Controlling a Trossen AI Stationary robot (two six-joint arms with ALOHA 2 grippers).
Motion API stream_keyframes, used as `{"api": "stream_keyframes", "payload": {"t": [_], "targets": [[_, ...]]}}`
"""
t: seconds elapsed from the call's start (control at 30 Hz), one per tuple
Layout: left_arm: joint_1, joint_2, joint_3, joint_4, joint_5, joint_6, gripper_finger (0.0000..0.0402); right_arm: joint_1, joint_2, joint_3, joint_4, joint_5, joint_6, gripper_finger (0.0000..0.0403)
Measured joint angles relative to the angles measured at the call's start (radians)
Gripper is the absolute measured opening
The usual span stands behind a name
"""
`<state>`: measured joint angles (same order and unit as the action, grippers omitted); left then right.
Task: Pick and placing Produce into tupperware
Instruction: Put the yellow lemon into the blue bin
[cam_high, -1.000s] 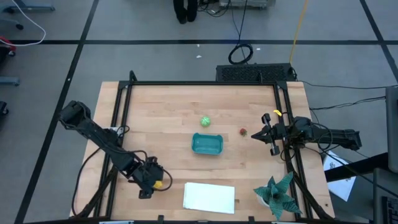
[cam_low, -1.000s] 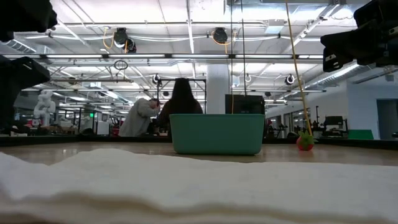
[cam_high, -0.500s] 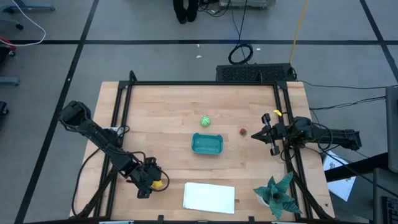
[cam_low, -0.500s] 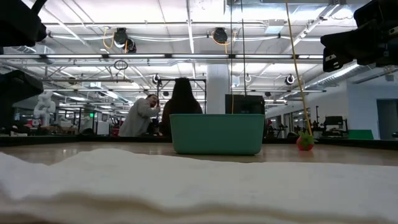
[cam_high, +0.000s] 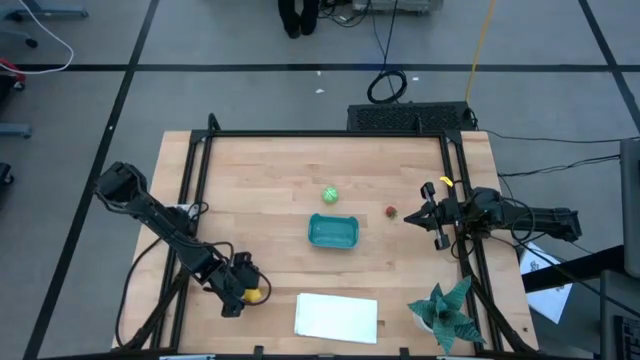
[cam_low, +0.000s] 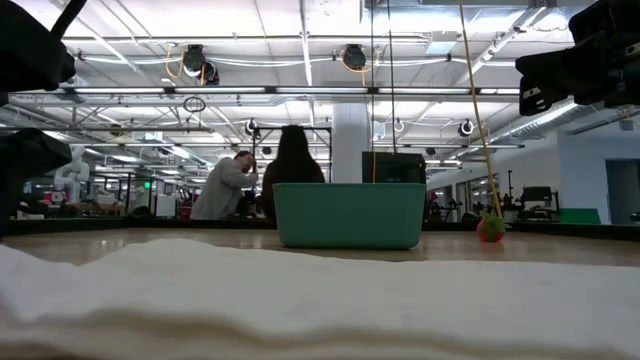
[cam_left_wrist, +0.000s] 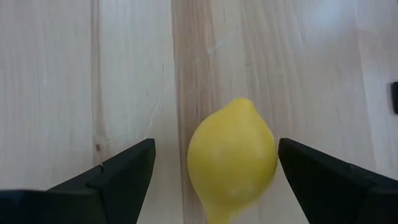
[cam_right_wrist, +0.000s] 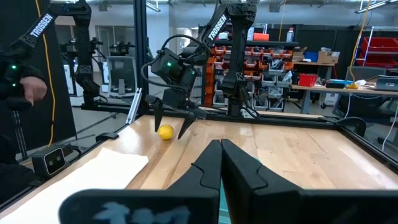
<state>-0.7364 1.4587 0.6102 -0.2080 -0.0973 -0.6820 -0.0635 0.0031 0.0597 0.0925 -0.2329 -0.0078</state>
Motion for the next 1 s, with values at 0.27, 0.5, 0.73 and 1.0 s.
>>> {"api": "stream_keyframes", "payload": {"t": [0.27,0.5,0.73,1.0], "targets": [[0.000,0.000,0.000,0.004,0.011,0.029,0.0281,0.000,0.000,0.000,0.000,0.000,0.000,0.0000],[0.000,0.000,0.000,0.031,0.014,0.033,0.0215,0.000,0.000,0.000,0.000,0.000,0.000,0.0000],[0.002,0.000,0.000,0.044,0.056,0.033,0.0190,0.000,0.000,0.000,0.000,0.000,0.000,0.0000],[0.005,0.000,0.008,0.030,0.087,0.057,0.0209,0.000,0.000,0.000,0.001,0.000,0.000,0.0000]]}}
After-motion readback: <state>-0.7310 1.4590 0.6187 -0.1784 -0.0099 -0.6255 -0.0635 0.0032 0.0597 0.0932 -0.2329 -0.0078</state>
